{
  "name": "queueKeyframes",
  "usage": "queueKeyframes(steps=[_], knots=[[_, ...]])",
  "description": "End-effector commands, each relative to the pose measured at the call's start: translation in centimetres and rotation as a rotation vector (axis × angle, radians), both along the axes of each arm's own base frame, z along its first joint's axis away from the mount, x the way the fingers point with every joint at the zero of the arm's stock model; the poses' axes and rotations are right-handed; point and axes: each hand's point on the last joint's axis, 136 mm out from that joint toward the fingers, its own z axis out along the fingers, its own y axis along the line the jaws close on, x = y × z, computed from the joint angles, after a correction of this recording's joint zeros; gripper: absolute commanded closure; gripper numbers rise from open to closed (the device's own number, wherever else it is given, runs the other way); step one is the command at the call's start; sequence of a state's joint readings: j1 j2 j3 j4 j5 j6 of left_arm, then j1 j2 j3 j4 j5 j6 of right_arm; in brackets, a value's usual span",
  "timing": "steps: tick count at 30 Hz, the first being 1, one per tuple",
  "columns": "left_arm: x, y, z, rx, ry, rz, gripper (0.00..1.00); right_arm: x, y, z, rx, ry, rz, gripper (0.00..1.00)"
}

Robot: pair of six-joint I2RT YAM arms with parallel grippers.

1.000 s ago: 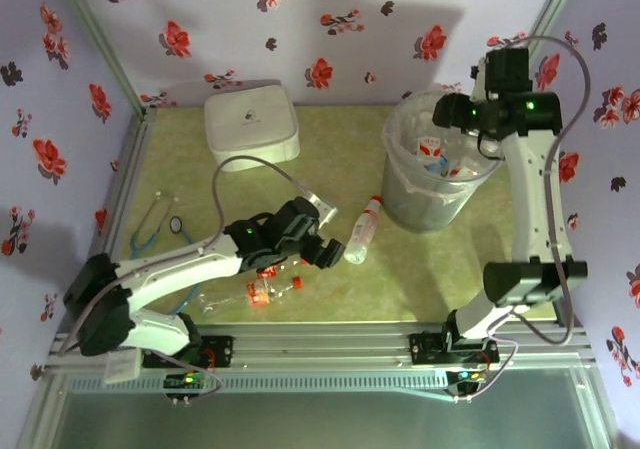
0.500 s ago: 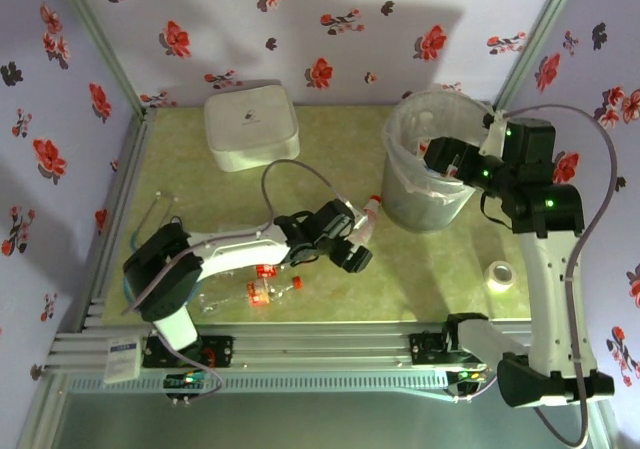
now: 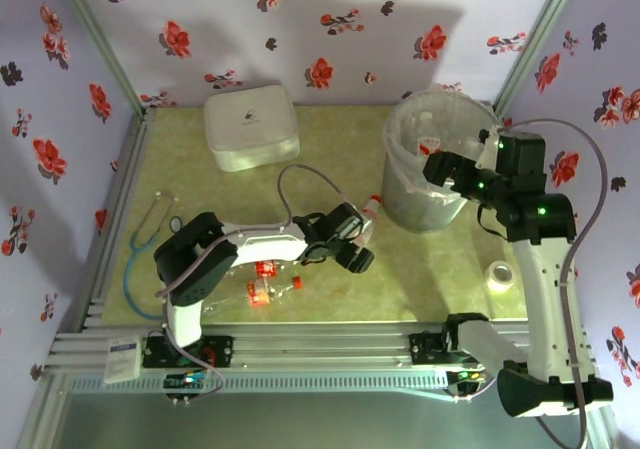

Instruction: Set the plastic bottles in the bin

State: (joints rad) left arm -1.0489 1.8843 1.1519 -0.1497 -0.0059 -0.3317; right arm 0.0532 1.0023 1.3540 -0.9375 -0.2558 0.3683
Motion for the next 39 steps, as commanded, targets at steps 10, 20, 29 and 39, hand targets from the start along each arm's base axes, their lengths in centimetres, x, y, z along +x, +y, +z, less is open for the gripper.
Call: queueKeyframes(steps=[10, 20, 29, 39], knots=[[1.4, 0.5, 0.7, -0.065, -0.010, 0.058, 0.26, 0.8, 2.7, 2.4, 0.145, -0.129, 0.103, 0.01], [3.2, 3.5, 5.8, -0.080, -0.161, 0.131, 0.42, -0.4, 3.0, 2.7, 0.161, -0.140, 0.115, 0.02], [4.4, 7.8, 12.4, -0.176, -0.299, 0.223, 0.50, -0.7, 6.5, 3.1, 0.285, -0.131, 0.182, 0.10], [1.4, 10.4, 19.7, -0.528, -0.411, 0.176, 0.50, 2.4, 17.2, 2.4, 0.316, -0.121, 0.400, 0.16]])
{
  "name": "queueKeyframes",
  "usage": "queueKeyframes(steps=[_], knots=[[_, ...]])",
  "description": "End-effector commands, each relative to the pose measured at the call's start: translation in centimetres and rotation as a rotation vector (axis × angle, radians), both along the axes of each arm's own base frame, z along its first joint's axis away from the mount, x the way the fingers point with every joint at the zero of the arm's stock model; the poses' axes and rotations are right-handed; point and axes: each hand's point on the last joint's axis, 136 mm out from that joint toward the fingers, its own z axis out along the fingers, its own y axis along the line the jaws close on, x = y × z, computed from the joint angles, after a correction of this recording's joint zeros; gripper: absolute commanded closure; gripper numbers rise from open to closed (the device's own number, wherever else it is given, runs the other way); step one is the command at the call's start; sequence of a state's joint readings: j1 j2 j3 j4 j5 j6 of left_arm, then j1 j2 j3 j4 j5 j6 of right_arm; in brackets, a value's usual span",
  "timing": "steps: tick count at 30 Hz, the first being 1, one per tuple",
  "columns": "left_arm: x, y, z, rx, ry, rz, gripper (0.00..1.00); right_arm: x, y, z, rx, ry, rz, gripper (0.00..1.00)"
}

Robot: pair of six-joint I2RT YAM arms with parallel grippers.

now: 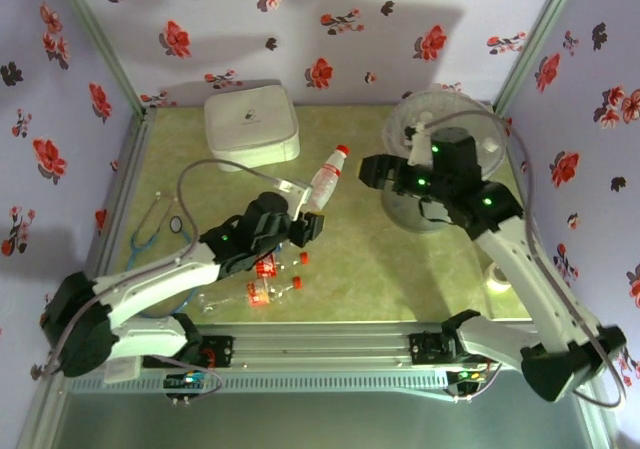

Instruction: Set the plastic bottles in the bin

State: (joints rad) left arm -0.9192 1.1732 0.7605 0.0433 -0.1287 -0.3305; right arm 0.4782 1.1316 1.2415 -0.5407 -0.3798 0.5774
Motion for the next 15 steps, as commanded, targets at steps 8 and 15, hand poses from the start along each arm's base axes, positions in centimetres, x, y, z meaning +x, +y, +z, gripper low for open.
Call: queueKeyframes(steps=[8, 15], knots=[[-2.0, -0.5, 4.2, -0.203, -0.105, -0.123, 0.48, 5.3, 5.4, 0.9, 0.150, -0.018, 0.006, 0.09], [-1.9, -1.0, 4.1, -0.214, -0.118, -0.140, 0.47, 6.7, 6.5, 0.1, 0.157, 0.015, 0.010, 0.21]])
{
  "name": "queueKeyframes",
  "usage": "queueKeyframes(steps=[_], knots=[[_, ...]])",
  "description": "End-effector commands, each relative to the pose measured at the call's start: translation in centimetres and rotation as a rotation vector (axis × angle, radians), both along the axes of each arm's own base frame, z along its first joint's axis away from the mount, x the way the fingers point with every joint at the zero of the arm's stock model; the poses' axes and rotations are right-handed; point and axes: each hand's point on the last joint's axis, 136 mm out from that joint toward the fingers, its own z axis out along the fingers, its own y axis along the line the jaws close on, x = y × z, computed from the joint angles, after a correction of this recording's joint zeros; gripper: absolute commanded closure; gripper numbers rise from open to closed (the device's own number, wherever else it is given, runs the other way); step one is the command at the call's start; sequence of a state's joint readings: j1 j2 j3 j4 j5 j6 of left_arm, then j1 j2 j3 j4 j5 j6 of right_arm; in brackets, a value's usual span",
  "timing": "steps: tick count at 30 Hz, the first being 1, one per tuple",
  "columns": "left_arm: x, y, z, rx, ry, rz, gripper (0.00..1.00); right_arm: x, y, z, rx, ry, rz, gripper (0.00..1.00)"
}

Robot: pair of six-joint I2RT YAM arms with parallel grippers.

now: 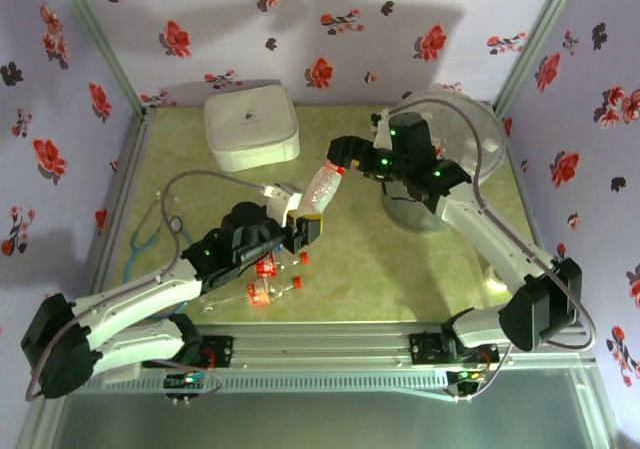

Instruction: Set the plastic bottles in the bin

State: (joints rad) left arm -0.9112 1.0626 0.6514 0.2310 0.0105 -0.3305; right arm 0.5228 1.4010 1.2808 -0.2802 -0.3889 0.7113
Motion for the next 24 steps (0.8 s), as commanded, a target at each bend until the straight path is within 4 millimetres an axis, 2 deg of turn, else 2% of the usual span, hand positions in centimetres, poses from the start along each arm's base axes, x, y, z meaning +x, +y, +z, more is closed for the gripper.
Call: queueKeyframes(steps=[1, 4, 7, 9, 15, 17, 20, 22, 24], knots=[[0.3, -0.5, 1.0, -0.035, -0.038, -0.015, 0.47, 0.5, 1.0, 2.9, 0.069, -0.056, 0.013, 0.30], [0.5, -0.5, 0.8, -0.039, -0.027, -0.009, 0.47, 0.2, 0.8, 2.7, 0.076, -0.041, 0.007, 0.53], [0.8, -0.7, 1.0, -0.041, -0.025, -0.006, 0.47, -0.3, 0.5, 2.7, 0.081, -0.042, -0.004, 0.65], [0.9, -0.9, 1.2, -0.040, -0.032, -0.013, 0.47, -0.3, 0.3, 2.8, 0.063, -0.053, -0.007, 0.71], [1.1, -1.4, 0.9, -0.035, -0.017, -0.022, 0.45, -0.2, -0.2, 3.6, 0.024, -0.086, -0.013, 0.79], [1.0, -1.3, 0.9, -0.034, -0.008, -0.021, 0.35, -0.2, -0.7, 4.6, 0.007, -0.117, -0.024, 0.81], [0.9, -1.0, 1.3, -0.026, -0.014, -0.017, 0.11, 0.3, -2.0, 7.6, -0.030, -0.192, -0.049, 0.84], [1.0, -0.5, 1.5, -0.016, -0.012, -0.004, 0.03, 1.0, -3.6, 10.0, -0.055, -0.249, -0.084, 0.85], [1.1, 0.0, 1.4, -0.002, -0.005, 0.017, 0.00, 1.5, -5.8, 12.7, -0.068, -0.311, -0.134, 0.86]])
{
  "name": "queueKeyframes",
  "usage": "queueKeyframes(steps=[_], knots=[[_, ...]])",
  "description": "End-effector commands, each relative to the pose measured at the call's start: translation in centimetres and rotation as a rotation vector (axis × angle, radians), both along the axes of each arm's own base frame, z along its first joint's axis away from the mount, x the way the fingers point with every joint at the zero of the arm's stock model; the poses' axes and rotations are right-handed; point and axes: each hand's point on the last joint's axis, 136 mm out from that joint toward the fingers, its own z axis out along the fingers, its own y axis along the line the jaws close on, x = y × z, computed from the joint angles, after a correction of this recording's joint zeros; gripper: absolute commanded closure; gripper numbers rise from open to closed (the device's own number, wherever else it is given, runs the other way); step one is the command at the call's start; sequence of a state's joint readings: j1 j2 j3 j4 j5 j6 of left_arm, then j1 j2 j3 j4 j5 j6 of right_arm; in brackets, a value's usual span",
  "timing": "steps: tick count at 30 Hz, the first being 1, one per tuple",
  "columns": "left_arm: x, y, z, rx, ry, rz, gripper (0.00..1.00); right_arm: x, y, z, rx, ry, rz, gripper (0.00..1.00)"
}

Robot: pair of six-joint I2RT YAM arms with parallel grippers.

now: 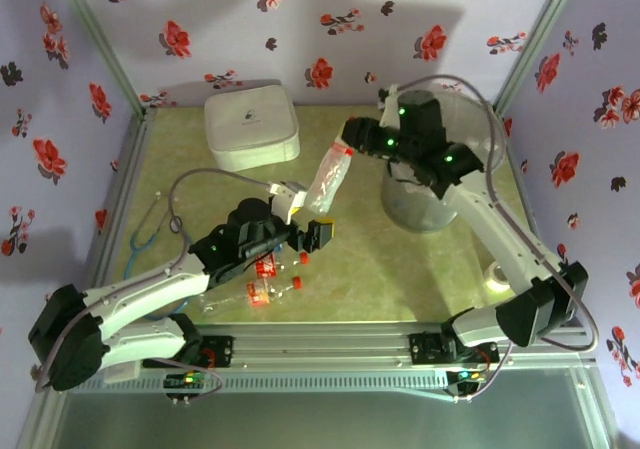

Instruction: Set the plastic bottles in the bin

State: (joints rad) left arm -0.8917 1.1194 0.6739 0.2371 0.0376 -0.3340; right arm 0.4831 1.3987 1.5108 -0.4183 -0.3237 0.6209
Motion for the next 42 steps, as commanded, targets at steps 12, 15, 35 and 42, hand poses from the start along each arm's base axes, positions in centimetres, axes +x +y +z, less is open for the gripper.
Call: queueKeyframes(steps=[12, 15, 35, 42], knots=[[1.0, 3.7, -1.4, 0.063, 0.071, 0.149, 0.00, 1.5, -21.0, 11.3, -0.408, -0.294, -0.618, 0.91], [1.2, 3.7, -1.7, 0.067, 0.083, 0.156, 0.00, 2.8, -23.2, 10.3, -0.436, -0.258, -0.668, 0.93], [0.8, 4.9, -3.1, 0.078, 0.112, 0.181, 0.01, 11.0, -19.1, -5.6, -0.436, 0.117, -0.403, 0.95], [1.0, 4.7, -3.5, 0.092, 0.126, 0.184, 0.01, 11.4, -18.1, -11.3, -0.382, 0.234, -0.376, 0.97]])
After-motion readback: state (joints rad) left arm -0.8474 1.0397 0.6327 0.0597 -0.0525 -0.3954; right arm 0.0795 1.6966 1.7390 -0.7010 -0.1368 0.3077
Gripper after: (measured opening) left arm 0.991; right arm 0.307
